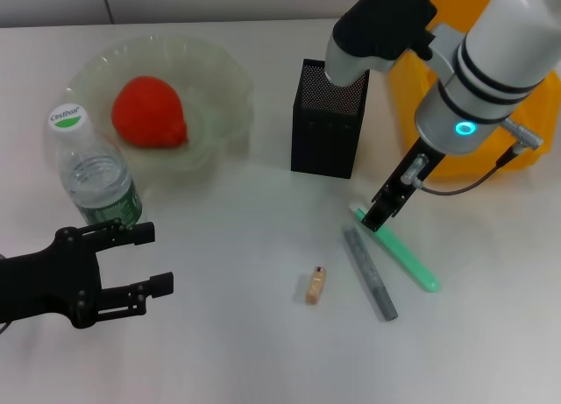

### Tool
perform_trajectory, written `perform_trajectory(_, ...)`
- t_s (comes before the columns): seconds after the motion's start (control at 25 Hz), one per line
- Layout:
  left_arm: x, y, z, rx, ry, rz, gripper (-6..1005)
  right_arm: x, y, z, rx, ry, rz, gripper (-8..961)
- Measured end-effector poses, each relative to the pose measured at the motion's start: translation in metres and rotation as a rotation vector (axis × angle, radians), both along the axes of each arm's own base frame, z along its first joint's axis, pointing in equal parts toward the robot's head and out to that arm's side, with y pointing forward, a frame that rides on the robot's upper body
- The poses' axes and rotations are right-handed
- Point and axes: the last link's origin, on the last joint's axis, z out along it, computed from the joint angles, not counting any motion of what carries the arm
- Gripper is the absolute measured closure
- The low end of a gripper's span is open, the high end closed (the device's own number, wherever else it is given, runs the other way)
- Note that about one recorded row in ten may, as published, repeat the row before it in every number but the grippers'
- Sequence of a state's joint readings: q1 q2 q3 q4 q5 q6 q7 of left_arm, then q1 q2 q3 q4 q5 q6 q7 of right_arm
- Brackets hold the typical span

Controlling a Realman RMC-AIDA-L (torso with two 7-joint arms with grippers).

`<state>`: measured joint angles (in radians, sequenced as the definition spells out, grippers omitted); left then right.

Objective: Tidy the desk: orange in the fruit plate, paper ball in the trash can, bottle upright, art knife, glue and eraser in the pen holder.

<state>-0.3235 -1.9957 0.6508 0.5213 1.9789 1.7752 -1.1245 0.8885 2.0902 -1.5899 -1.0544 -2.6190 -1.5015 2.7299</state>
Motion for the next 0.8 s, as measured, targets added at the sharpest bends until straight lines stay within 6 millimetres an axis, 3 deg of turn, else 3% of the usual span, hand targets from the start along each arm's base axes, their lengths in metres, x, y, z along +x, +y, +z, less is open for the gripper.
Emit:
perform_trajectory(0.16,-0.001,0.001,-0.001,0.003,0.005,0.007,217,0.003,0.001,-0.007,0.001,-0.005,0.01,230)
perform_trajectory(0.28,-0.001,0.001,-0.002,0.004,0.007,0.01,216,0.004,0.001,-0.011,0.002,-0.004,0.015,445)
perform_trajectory(0.52,-0.002,0.0,-0.003,0.003,0.008,0.014,216,0.008,-0.002,-0.02,-0.013,0.005,0.017,486)
perform_trajectory(0.72,-0.002,-0.001,-0.005,-0.002,0.009,0.015,216,0.011,0.0,-0.023,-0.003,0.004,0.021,654)
perform_trajectory(0.8,-0.002,-0.001,-0.005,-0.003,0.009,0.016,216,0.012,0.0,-0.023,0.0,0.004,0.02,653)
